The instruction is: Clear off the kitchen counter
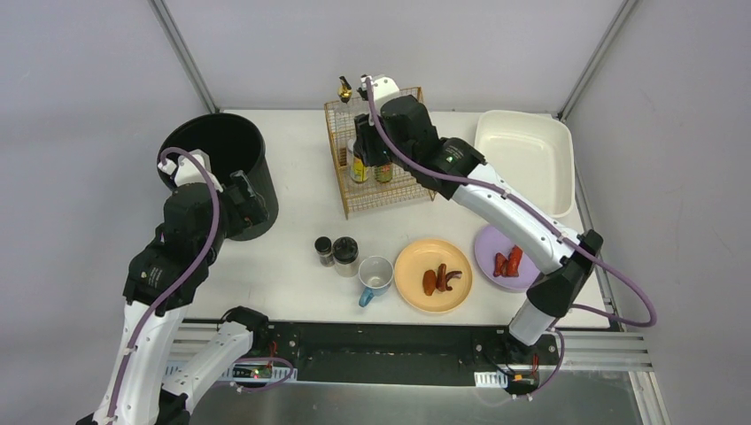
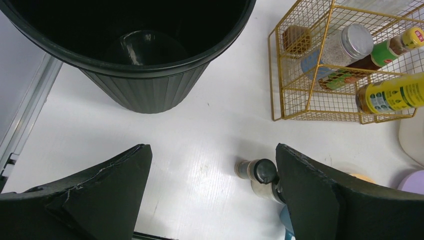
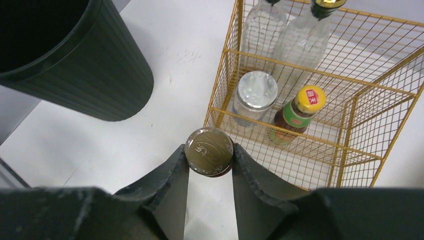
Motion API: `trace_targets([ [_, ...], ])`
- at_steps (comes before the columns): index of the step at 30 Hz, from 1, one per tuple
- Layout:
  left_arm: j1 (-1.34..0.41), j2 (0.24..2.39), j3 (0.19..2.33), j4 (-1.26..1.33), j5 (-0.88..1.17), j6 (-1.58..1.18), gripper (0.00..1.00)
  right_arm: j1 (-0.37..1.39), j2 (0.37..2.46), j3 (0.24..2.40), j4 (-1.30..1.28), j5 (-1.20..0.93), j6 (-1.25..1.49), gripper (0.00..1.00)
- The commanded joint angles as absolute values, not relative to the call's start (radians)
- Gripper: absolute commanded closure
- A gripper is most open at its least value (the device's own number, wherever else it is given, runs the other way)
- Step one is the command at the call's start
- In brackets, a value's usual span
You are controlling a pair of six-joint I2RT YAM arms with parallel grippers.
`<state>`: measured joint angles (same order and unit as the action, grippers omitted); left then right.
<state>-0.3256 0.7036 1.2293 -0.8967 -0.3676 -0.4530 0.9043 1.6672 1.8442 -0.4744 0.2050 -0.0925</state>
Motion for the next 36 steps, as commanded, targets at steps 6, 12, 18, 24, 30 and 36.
trace_targets([
  [6, -0.319, 0.745, 1.258, -0.876, -0.273, -0.405, 0.0, 0.865, 1.74, 1.888, -0.306, 0.243, -0.125, 1.0],
  [12, -0.319, 0.751, 1.253, -0.876, -0.246, -0.408, 0.0, 0.847, 1.776, 1.841, -0.251, 0.236, -0.103, 1.0],
  [18, -0.319, 0.754, 1.248, -0.876, -0.231, -0.408, 0.01, 0.836, 1.833, 1.826, -0.247, 0.214, -0.056, 1.0],
  [24, -0.32, 0.759, 1.244, -0.875, -0.224, -0.405, 0.01, 0.836, 1.881, 1.793, -0.243, 0.192, -0.003, 1.0],
  [30, -0.319, 0.764, 1.241, -0.873, -0.224, -0.402, 0.0, 0.835, 1.904, 1.754, -0.248, 0.175, 0.048, 1.0],
  [36, -0.319, 0.759, 1.227, -0.867, -0.227, -0.399, 0.0, 0.837, 1.9, 1.715, -0.262, 0.173, 0.066, 0.82],
])
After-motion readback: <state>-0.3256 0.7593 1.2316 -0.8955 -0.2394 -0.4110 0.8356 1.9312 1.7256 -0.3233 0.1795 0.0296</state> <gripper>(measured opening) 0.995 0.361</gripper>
